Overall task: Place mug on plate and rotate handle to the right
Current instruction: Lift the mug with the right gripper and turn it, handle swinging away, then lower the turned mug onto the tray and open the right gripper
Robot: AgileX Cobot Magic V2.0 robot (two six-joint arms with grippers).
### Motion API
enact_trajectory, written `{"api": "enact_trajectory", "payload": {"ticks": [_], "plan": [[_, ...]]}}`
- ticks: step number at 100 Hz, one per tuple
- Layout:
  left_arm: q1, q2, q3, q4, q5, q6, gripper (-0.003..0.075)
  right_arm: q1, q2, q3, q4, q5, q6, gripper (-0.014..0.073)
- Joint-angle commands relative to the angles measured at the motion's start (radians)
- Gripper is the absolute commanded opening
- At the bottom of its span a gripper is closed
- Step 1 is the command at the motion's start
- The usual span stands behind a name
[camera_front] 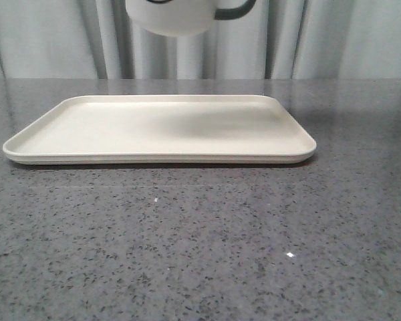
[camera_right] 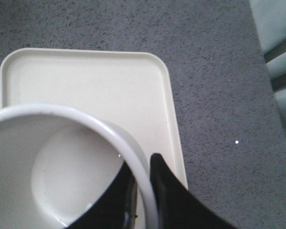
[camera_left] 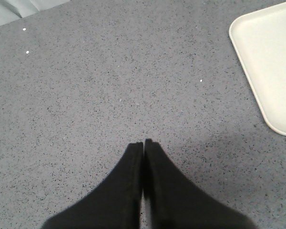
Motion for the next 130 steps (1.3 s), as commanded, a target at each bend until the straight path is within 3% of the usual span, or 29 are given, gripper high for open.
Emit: {"api": "enact_trajectory", "payload": {"ticks": [1, 22, 44, 130], "plan": [[0.002, -0.006, -0.019, -0.002, -0.048, -0.010, -0.0020, 0.000, -0.056, 0.026, 0.033, 0.072, -0.036, -0.0116], [0.002, -0.006, -0.019, -0.010, -0.048, -0.010, -0.0020, 0.001, -0.056, 0.114, 0.043, 0.072, -0.091, -0.0116], [0.002, -0.006, -0.019, -0.029, -0.048, -0.010, -0.0020, 0.001, -0.048, 0.157, 0.135, 0.072, -0.157, -0.0116], [0.002, -0.006, -0.019, -0.037, -0.048, -0.010, -0.0020, 0.001, 0.064, 0.157, 0.157, 0.071, -0.177, -0.0116]]}}
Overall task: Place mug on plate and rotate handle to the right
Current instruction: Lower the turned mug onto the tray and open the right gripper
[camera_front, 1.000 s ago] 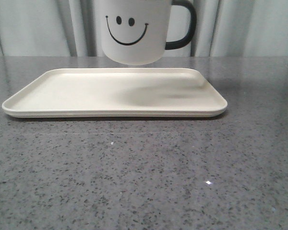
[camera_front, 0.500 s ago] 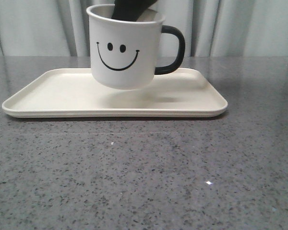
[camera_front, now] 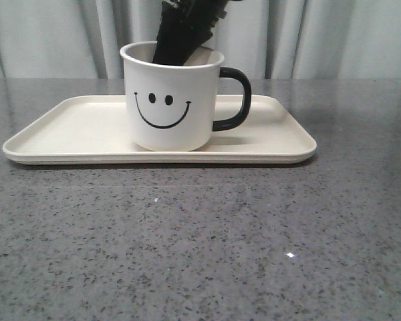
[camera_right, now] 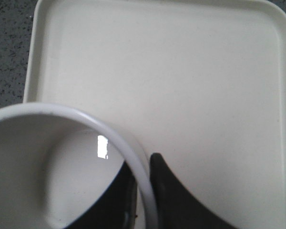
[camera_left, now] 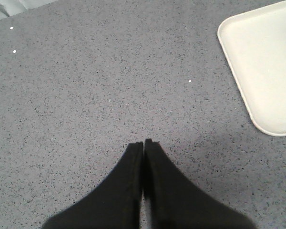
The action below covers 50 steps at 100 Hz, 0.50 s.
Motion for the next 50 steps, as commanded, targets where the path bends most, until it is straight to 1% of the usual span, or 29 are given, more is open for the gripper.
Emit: {"api": "enact_trajectory", "payload": {"ticks": [1, 50], "plan": [[0.002, -0.006, -0.020, -0.001, -0.049, -0.010, -0.0020, 0.001, -0.062, -0.024, 0.052, 0.090, -0.009, -0.0116], [0.002, -0.006, -0.020, -0.005, -0.047, -0.010, -0.0020, 0.001, -0.038, -0.024, 0.052, 0.090, -0.009, -0.0116]]}}
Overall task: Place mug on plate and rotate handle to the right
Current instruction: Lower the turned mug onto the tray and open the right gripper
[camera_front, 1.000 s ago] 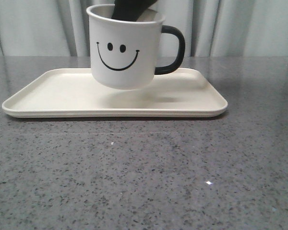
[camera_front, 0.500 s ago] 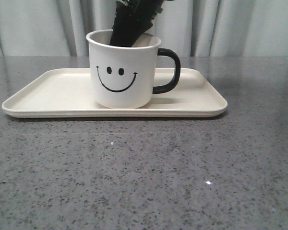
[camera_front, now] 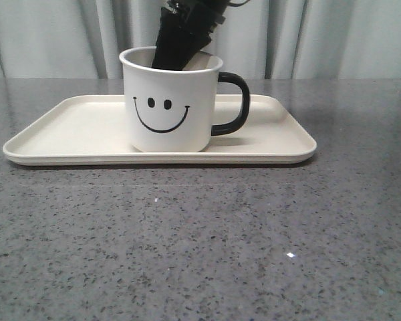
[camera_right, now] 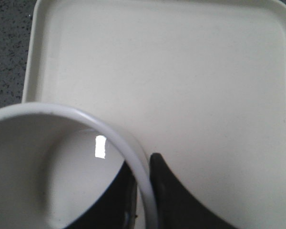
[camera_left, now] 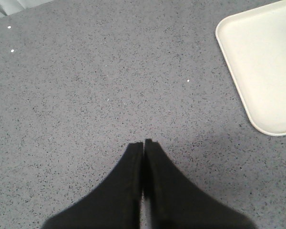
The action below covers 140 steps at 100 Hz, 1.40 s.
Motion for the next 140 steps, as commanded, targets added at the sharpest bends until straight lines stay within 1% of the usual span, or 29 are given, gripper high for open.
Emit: {"api": "enact_trajectory", "payload": {"ticks": [1, 57, 62, 74, 81, 113, 120, 130, 140], "plan": [[0.002, -0.006, -0.020, 0.002, -0.049, -0.010, -0.0020, 0.001, -0.051, -0.024, 0.046, 0.090, -0.008, -0.0116], [0.002, -0.006, -0.020, 0.002, -0.049, -0.010, -0.0020, 0.001, -0.051, -0.024, 0.046, 0.087, -0.008, -0.0111], [0.002, -0.006, -0.020, 0.002, -0.049, -0.010, -0.0020, 0.001, -0.051, -0.024, 0.046, 0.087, -0.008, -0.0090], [0.002, -0.006, -0.020, 0.002, -0.047, -0.010, -0.0020, 0.001, -0.051, -0.024, 0.046, 0.089, -0.008, 0.0005], [0.002, -0.006, -0.020, 0.002, -0.047, -0.010, -0.0020, 0.001, -0.051, -0.024, 0.046, 0.089, -0.008, 0.0040], [0.002, -0.006, -0.020, -0.007, -0.047, -0.010, -0.0020, 0.001, -0.051, -0.024, 0.046, 0.089, -0.008, 0.0055], [0.002, -0.006, -0.020, -0.009, -0.047, -0.010, -0.0020, 0.001, -0.051, -0.024, 0.046, 0.088, -0.008, 0.0090], [0.002, -0.006, -0.020, -0.010, -0.047, -0.010, -0.0020, 0.001, -0.051, -0.024, 0.046, 0.085, -0.006, 0.0174], [0.002, -0.006, -0.020, -0.010, -0.047, -0.010, -0.0020, 0.001, -0.051, -0.028, 0.046, 0.081, -0.004, 0.0211]]}}
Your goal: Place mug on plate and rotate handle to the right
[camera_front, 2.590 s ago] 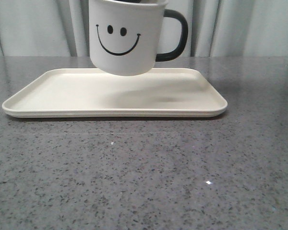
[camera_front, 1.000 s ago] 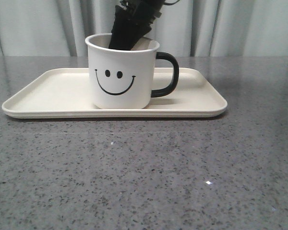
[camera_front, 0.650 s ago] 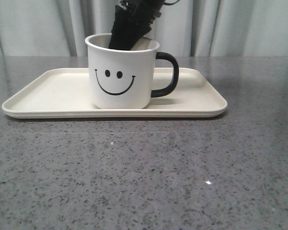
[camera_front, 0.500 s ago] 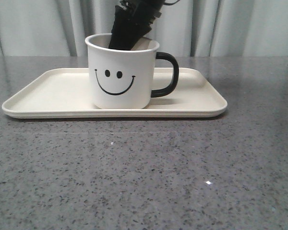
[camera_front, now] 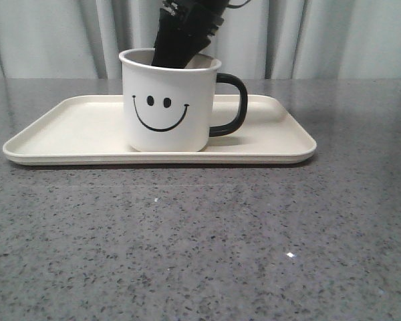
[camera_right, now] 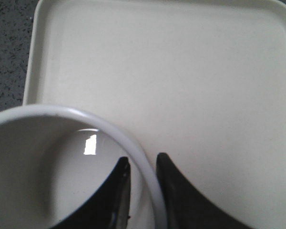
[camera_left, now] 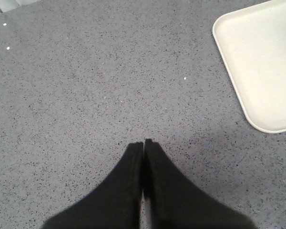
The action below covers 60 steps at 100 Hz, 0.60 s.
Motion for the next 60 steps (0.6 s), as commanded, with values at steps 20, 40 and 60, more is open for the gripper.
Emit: {"api": "enact_trajectory", "payload": {"ticks": [20, 40, 60], "plan": [[0.002, -0.006, -0.020, -0.002, -0.057, -0.010, -0.0020, 0.000, -0.055, -0.067, 0.039, 0.083, 0.010, 0.0210], [0.002, -0.006, -0.020, -0.002, -0.057, -0.010, -0.0020, 0.000, -0.063, -0.154, 0.040, 0.088, 0.057, 0.0210], [0.002, -0.006, -0.020, -0.003, -0.057, -0.010, -0.0020, -0.033, -0.077, -0.277, 0.047, 0.087, 0.201, 0.0191]]}}
